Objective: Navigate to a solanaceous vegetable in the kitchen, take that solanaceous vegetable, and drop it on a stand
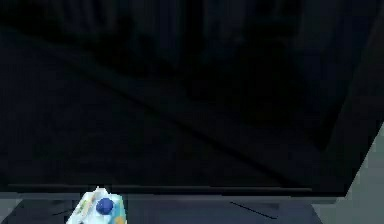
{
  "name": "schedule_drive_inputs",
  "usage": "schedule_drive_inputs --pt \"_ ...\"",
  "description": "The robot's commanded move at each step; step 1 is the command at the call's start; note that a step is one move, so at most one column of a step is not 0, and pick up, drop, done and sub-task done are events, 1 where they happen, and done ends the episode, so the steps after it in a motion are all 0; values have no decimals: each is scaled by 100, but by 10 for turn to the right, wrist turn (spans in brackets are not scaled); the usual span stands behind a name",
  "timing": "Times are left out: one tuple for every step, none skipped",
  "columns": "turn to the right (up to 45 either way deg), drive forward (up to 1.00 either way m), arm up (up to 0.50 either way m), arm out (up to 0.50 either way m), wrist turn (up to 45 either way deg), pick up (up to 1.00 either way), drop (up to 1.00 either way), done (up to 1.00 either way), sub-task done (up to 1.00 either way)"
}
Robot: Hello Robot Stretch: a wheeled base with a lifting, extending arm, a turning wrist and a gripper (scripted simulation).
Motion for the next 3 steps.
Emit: schedule_drive_inputs --pt "-450 0 0 0 0 0 0 0 0" --pt "-360 0 0 0 0 0 0 0 0" --pt "0 0 0 28 0 0 0 0 0"
